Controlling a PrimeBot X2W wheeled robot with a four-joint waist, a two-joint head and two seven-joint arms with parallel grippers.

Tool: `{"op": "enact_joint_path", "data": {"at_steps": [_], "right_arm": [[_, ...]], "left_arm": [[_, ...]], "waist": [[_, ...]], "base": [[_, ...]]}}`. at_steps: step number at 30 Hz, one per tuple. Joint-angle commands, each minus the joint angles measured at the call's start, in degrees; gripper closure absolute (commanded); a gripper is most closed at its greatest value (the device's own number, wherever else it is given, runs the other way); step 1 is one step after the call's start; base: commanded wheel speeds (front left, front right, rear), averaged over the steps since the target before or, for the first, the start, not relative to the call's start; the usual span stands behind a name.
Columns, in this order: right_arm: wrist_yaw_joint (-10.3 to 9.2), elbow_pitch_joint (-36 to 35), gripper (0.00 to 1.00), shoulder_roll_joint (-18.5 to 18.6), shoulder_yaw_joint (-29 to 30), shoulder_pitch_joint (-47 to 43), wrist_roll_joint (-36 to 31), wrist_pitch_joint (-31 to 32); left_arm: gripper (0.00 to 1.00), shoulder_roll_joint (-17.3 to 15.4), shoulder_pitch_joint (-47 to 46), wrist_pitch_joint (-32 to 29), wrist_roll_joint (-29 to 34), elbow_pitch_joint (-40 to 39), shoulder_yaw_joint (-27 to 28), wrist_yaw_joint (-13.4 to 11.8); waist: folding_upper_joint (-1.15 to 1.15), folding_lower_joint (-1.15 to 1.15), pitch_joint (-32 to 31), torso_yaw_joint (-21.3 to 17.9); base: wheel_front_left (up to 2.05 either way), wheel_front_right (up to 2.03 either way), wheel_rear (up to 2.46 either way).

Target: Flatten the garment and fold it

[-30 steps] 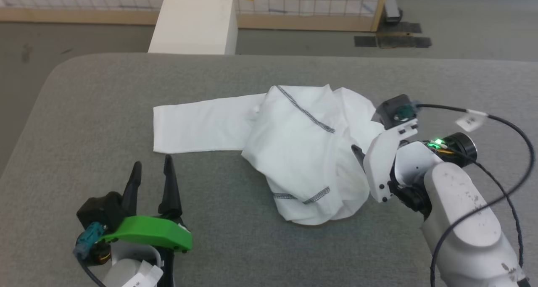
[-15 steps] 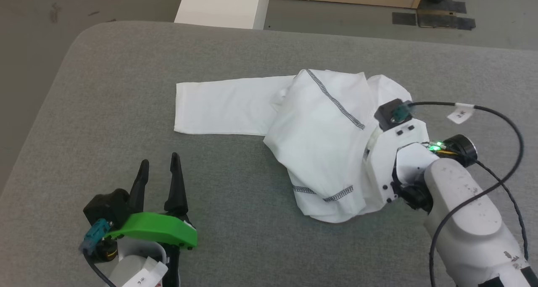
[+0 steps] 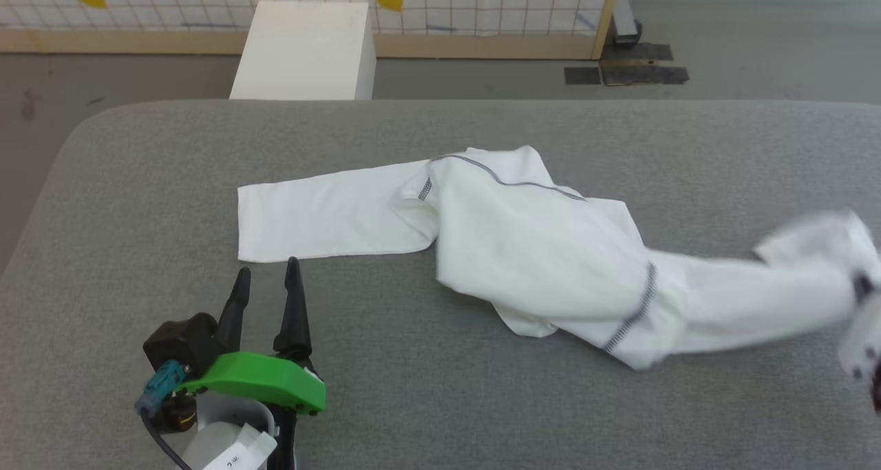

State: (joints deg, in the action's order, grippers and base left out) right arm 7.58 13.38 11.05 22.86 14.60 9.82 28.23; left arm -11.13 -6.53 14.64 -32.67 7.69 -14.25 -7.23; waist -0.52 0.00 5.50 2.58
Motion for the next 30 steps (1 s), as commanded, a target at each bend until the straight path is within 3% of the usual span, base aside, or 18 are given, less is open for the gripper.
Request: {"op": "enact_joint_path", "data": {"at_steps": [1, 7, 8, 9, 16, 21, 25, 30], "right_arm": [[-0.09, -0.36, 1.0, -1.69, 2.36, -2.74, -0.86, 0.78], [-0.09, -0.19, 1.0, -6.23, 9.55, -10.1, -2.41, 1.84], [-0.09, -0.29, 0.68, -6.74, 9.64, -10.34, -1.55, 0.94], [-0.09, -0.57, 0.0, -7.06, 9.82, -10.32, -0.71, -0.33], [-0.09, -6.64, 0.0, -8.11, 10.66, -10.67, 8.06, -10.23], [-0.09, -10.26, 0.0, -8.15, 10.14, -13.48, 11.26, -13.04], [-0.09, -13.33, 0.0, -8.16, 9.71, -14.11, 11.27, -12.6], [-0.09, -15.13, 0.0, -8.16, 7.65, -12.66, 11.54, -11.39]], "left_arm": [[0.0, -0.13, -0.15, -0.25, -0.13, 0.33, -0.21, 0.32], [0.0, -0.24, 0.5, -0.62, -0.78, 0.86, -0.4, 0.53], [0.0, -0.27, 0.59, -0.66, -0.87, 0.96, -0.43, 0.55], [0.0, -0.29, 0.66, -0.66, -0.92, 1.0, -0.44, 0.54], [0.0, -0.34, 1.22, -1.19, -1.54, 1.31, -0.67, 0.51], [0.0, 0.2, 0.29, -4.24, -2.53, 2.21, -0.88, -0.73], [0.0, 0.3, -5.39, -12.45, -2.9, 4.4, -1.98, -3.28], [0.0, -0.02, -18.65, -29.25, -1.11, 11.36, -7.09, -5.42]], "waist": [[0.5, 0.0, -0.96, -1.0], [0.5, 0.0, -1.24, -1.7], [0.5, 0.0, -1.37, -1.8], [0.5, 0.0, -1.45, -1.88], [0.5, 0.0, -3.33, -2.26], [0.5, 0.0, -3.96, -2.55], [0.5, 0.0, -2.64, -3.06], [0.5, 0.0, 0.95, -4.22]], "base": [[0.0, 0.0, 0.0], [0.0, 0.0, 0.0], [0.0, 0.0, 0.0], [0.0, 0.0, 0.0], [0.0, 0.0, 0.0], [0.0, 0.0, 0.0], [0.0, 0.0, 0.0], [0.0, 0.0, 0.0]]}}
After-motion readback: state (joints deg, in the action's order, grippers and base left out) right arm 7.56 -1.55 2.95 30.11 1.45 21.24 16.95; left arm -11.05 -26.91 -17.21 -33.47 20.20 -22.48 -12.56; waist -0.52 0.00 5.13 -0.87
